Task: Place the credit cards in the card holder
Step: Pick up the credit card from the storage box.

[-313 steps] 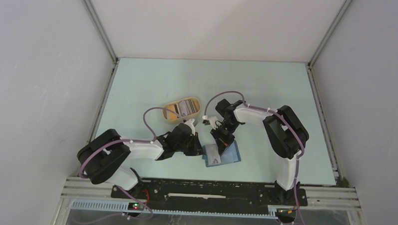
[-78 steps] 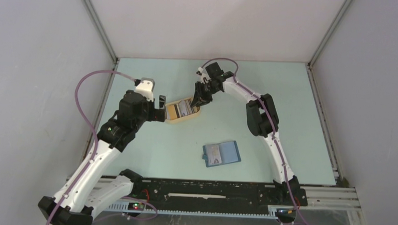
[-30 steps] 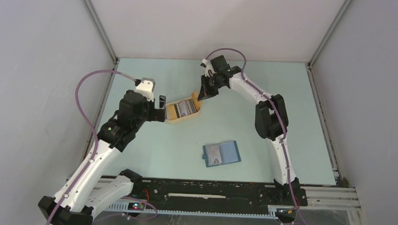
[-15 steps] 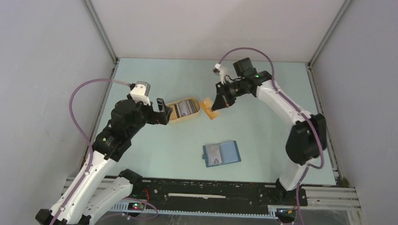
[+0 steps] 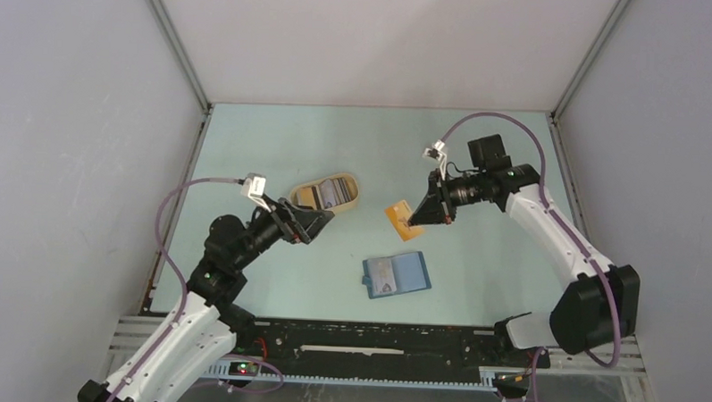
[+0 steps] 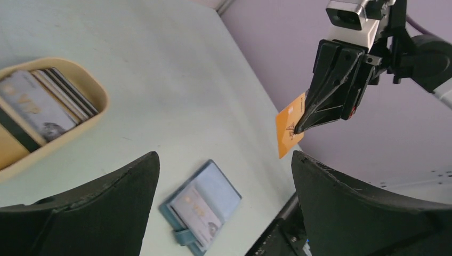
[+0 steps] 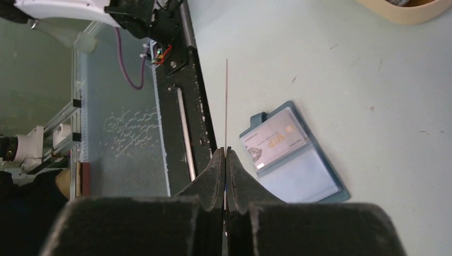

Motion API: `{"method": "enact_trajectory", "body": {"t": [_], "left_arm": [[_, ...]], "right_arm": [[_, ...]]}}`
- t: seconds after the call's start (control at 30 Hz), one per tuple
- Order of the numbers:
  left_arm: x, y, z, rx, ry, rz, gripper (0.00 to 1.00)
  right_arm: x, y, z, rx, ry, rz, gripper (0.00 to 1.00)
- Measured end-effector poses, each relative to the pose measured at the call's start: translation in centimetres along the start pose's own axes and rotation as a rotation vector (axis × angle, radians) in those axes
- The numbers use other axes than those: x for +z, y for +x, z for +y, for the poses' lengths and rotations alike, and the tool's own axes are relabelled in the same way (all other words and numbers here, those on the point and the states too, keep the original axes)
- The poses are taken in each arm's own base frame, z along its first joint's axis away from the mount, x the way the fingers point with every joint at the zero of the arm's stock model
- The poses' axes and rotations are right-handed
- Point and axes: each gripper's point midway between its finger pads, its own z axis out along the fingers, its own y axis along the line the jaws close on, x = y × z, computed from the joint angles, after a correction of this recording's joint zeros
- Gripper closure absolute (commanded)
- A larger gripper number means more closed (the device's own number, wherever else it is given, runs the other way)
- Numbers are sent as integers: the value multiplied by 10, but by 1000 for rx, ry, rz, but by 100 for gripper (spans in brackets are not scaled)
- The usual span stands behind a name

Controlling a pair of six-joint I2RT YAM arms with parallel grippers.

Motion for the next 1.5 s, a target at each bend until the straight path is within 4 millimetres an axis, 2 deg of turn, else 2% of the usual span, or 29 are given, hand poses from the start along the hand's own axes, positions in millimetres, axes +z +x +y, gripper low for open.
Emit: {"method": "enact_trajectory", "body": {"t": [0.17,0.3,0.4,0.7,0.87,1.13,1.5], "left_arm": [[3,18,-15,-56,90,14,2],[7,34,-29,-65,158,43,3],[11,42,-35,-71,192,58,3],[27,69,-30,-101,193,104,6],[35,77,-27,-136,191,110,12],[50,90,-25,-204,193,132,27],[60,109,-32,-268,229,172,34]], "right_arm": [[-6,13,19,-46,-66,-63,100],[0,35,22,-17,-127,-59,100],[2,44,24,9,-159,-54,100],[11,45,17,83,-224,-54,100],[16,47,11,138,-243,-47,100],[19,46,9,171,-270,-50,100],[23,48,3,226,-287,-42,100]]}}
